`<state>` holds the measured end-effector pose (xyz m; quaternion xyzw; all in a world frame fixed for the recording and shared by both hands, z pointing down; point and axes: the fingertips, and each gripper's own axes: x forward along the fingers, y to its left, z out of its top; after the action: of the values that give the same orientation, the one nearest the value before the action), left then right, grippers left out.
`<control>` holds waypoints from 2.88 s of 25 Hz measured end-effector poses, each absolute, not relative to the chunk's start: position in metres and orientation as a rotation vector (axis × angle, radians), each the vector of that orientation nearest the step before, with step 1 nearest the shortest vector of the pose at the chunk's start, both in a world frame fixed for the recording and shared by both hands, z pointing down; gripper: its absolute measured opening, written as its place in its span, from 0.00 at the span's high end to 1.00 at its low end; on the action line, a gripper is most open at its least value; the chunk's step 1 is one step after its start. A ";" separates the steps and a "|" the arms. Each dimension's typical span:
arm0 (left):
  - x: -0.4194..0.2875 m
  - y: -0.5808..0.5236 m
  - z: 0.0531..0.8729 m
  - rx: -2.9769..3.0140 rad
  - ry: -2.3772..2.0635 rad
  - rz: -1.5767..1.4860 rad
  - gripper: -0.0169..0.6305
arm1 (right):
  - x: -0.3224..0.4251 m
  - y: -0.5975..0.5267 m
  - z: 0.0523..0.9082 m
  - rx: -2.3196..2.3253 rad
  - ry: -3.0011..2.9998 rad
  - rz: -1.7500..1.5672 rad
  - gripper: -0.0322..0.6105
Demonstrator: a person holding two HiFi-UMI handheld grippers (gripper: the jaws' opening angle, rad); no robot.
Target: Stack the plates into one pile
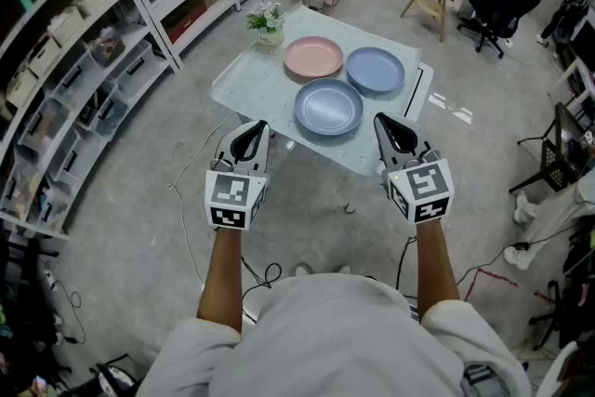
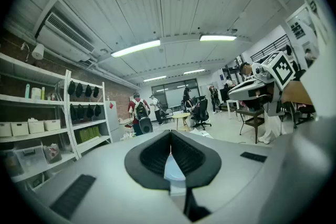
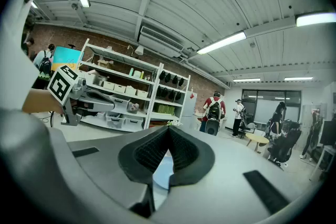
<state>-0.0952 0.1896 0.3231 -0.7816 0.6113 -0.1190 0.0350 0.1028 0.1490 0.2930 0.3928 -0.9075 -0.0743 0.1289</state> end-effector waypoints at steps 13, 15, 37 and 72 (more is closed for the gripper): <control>-0.131 0.200 0.332 -2.512 1.836 -0.276 0.95 | 0.079 0.163 0.298 1.203 -2.651 -0.175 0.93; -0.138 0.196 0.333 -2.517 1.843 -0.272 0.95 | 0.077 0.160 0.301 1.209 -2.635 -0.168 0.93; -0.141 -0.035 0.339 -2.445 1.909 -0.397 0.95 | 0.086 -0.098 0.315 1.171 -2.658 -0.150 0.93; -0.173 -0.195 0.486 -2.899 1.648 -0.647 0.95 | 0.085 -0.216 0.557 1.360 -2.267 0.671 0.68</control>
<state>-0.1731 -0.1946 0.4863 -0.8464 0.4814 -0.1888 -0.1272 0.0852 -0.2157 0.5568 0.4880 -0.8134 0.2409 0.2056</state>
